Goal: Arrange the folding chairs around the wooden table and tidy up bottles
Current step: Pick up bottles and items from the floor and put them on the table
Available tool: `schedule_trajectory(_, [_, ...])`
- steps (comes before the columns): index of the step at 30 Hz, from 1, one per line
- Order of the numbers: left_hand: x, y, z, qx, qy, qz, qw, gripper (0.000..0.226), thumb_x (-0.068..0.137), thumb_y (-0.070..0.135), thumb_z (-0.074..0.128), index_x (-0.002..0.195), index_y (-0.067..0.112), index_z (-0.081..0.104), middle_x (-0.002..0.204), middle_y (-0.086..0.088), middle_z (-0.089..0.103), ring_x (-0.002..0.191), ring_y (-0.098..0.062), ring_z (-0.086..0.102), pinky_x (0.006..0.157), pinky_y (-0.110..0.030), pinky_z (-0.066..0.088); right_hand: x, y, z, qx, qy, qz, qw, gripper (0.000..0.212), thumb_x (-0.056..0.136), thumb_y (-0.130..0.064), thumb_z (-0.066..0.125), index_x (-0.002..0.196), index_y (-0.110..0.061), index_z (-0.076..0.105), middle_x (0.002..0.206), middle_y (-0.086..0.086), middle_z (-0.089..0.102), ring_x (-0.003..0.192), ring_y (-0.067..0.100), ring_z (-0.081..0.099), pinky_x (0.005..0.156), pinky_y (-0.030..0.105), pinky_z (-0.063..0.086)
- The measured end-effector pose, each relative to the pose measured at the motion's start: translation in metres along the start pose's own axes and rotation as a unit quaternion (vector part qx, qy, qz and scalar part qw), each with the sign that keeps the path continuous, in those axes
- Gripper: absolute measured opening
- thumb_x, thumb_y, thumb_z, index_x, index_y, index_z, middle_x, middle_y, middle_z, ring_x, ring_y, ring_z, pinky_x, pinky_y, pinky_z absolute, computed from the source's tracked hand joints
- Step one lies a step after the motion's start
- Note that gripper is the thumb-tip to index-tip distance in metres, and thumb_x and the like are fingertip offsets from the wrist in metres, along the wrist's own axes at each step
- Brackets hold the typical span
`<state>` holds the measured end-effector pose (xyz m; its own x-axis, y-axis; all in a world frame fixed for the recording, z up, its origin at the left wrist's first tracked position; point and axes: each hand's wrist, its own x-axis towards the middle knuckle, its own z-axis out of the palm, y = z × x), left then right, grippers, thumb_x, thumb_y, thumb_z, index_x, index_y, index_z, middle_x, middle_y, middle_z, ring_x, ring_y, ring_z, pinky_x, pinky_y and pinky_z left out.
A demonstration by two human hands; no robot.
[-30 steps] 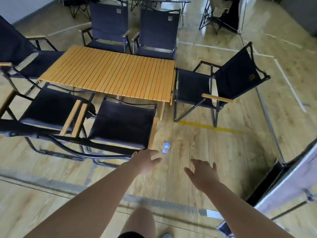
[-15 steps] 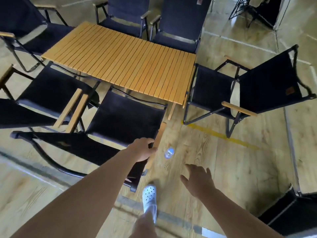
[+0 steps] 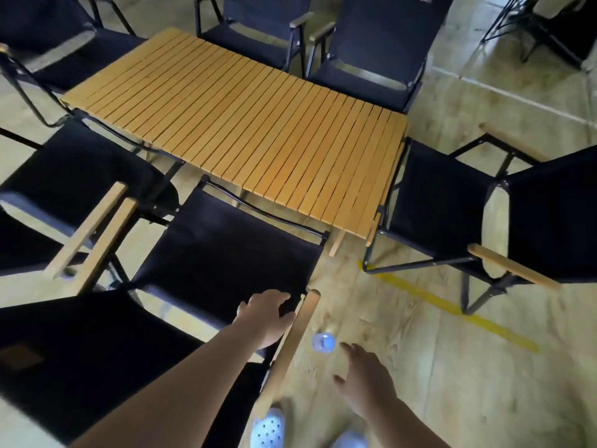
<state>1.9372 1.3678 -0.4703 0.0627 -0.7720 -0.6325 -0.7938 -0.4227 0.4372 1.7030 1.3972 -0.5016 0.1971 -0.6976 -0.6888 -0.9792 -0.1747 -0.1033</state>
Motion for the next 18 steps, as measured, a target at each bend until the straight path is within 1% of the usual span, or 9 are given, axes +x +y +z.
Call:
schedule_trajectory(4, [0.059, -0.020, 0.017, 0.003, 0.000, -0.013, 1.000, 0.054, 0.097, 0.047, 0.047, 0.147, 0.030, 0.038, 0.151, 0.010, 0.039, 0.134, -0.018, 0.042, 0.114, -0.044, 0.032, 0.071, 0.012, 0.039, 0.017, -0.020, 0.006, 1.000, 0.067, 0.095, -0.044, 0.053, 0.153, -0.028, 0.023, 0.151, -0.003, 0.036, 0.128, 0.024, 0.046, 0.102, 0.035, 0.042])
schedule_trajectory(6, [0.089, -0.032, 0.025, -0.023, 0.006, -0.026, 0.999, 0.054, 0.097, 0.046, 0.048, 0.147, 0.030, 0.037, 0.152, 0.008, 0.037, 0.136, -0.019, 0.040, 0.113, -0.044, 0.035, 0.106, 0.018, 0.058, 0.008, -0.026, 0.000, 1.000, 0.066, 0.096, -0.041, 0.053, 0.153, -0.028, 0.024, 0.154, -0.002, 0.033, 0.127, 0.025, 0.046, 0.100, 0.035, 0.043])
schedule_trajectory(8, [0.116, -0.043, 0.034, -0.033, 0.019, -0.035, 0.999, 0.054, 0.097, 0.044, 0.049, 0.147, 0.029, 0.037, 0.152, 0.006, 0.037, 0.136, -0.020, 0.038, 0.111, -0.044, 0.037, 0.138, 0.026, 0.080, 0.004, -0.026, -0.003, 1.000, 0.065, 0.096, -0.039, 0.054, 0.153, -0.027, 0.024, 0.153, -0.002, 0.033, 0.125, 0.025, 0.047, 0.098, 0.036, 0.044])
schedule_trajectory(10, [0.140, -0.054, 0.045, -0.027, 0.036, -0.027, 0.999, 0.054, 0.097, 0.042, 0.051, 0.147, 0.028, 0.038, 0.153, 0.005, 0.036, 0.138, -0.020, 0.036, 0.112, -0.043, 0.037, 0.167, 0.032, 0.099, -0.002, -0.026, -0.005, 1.000, 0.065, 0.096, -0.038, 0.055, 0.152, -0.026, 0.025, 0.152, -0.001, 0.034, 0.125, 0.026, 0.047, 0.098, 0.037, 0.045])
schedule_trajectory(14, [0.175, -0.066, 0.074, 0.026, 0.081, 0.013, 0.996, 0.055, 0.097, 0.038, 0.052, 0.149, 0.026, 0.037, 0.158, 0.005, 0.026, 0.145, -0.017, 0.019, 0.117, -0.043, 0.029, 0.209, 0.043, 0.135, -0.001, -0.037, -0.011, 0.999, 0.061, 0.097, -0.031, 0.054, 0.151, -0.025, 0.026, 0.152, 0.000, 0.032, 0.124, 0.026, 0.048, 0.097, 0.038, 0.046])
schedule_trajectory(16, [0.189, -0.071, 0.089, 0.057, 0.101, 0.027, 0.993, 0.057, 0.096, 0.038, 0.052, 0.150, 0.028, 0.035, 0.159, 0.006, 0.022, 0.146, -0.017, 0.014, 0.117, -0.043, 0.029, 0.225, 0.045, 0.149, 0.000, -0.040, -0.021, 0.999, 0.056, 0.098, -0.023, 0.051, 0.150, -0.023, 0.030, 0.151, 0.001, 0.034, 0.122, 0.027, 0.049, 0.096, 0.037, 0.045])
schedule_trajectory(18, [0.198, -0.074, 0.102, 0.077, 0.098, 0.024, 0.992, 0.062, 0.096, 0.039, 0.052, 0.152, 0.031, 0.028, 0.161, 0.007, 0.013, 0.148, -0.019, 0.008, 0.116, -0.046, 0.029, 0.237, 0.047, 0.159, -0.006, -0.037, -0.027, 0.999, 0.051, 0.097, -0.013, 0.046, 0.146, -0.021, 0.037, 0.147, 0.004, 0.039, 0.119, 0.027, 0.052, 0.095, 0.037, 0.046])
